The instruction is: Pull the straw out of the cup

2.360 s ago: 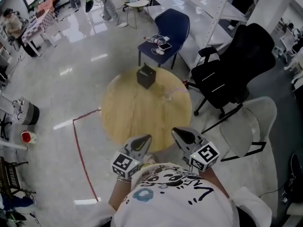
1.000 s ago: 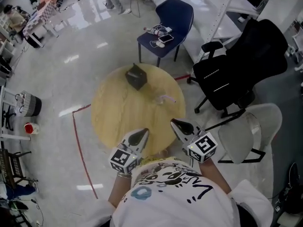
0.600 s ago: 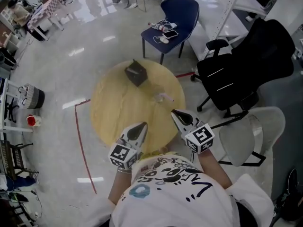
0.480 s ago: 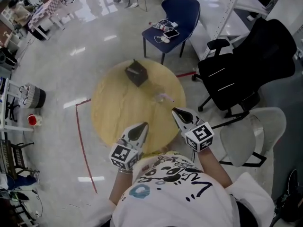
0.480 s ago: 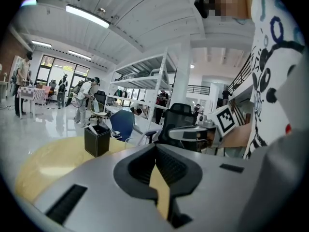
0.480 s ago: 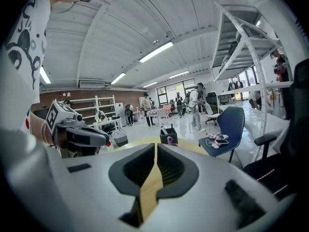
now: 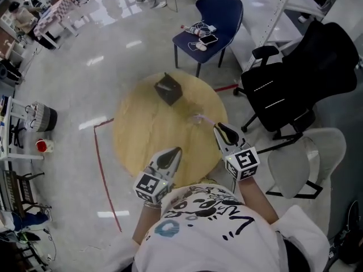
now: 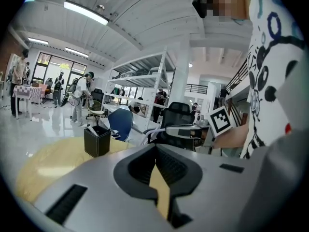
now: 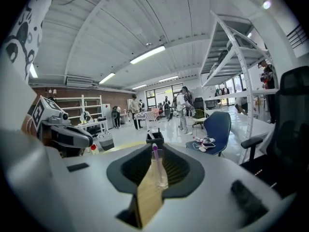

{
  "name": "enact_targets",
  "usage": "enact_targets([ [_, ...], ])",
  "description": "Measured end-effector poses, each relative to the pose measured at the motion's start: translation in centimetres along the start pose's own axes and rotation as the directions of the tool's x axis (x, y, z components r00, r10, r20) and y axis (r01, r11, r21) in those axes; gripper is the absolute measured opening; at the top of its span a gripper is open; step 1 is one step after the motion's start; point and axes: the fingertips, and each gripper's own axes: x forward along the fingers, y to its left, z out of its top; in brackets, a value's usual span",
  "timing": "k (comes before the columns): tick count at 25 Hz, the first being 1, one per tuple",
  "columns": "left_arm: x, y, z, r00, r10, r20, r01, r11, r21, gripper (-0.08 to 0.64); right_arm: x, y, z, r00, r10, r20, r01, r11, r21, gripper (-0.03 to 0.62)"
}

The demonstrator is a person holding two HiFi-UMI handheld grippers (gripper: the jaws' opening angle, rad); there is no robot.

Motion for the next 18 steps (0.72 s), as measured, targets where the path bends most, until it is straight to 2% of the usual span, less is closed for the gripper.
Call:
enact_targets([
  [2,-0.1,0.6,0.2,1.000,-0.011,-0.004,0.011,1.000,0.005,0.015,0.4,-0.1,0.4,1.000,-0.016,0.009,0.016,1.000,0.006,0.123],
  [3,-0.2,0.9,0.5,1.000,-0.017,-0.003,0.017,1.000,0.010,0.015,0.6,0.0,0.6,1.000,-0.018,0.008,0.018,1.000,0.002,0.133],
  [7,-0.4,2.3,1.6,0.999,-0.035,0.004,0.035,0.999,0.027,0.015,2.2,0.2,0.4,1.000,-0.021,-0.005,0.021,1.000,0.000,0.149],
  [14,-0.5,4.4,1.5,0.998,-0.063,-0.006,0.063,0.998,0.021,0.015,4.7,0.3,-3.0,0.994,-0.105,0.003,0.103,0.984,0.146,0.161],
  [18,-0.7,5.1,1.3,0.996,-0.084,-0.019,0.085,0.996,0.017,0.015,6.1,1.4,-3.1,0.993,-0.115,0.030,0.108,0.977,0.187,0.160],
])
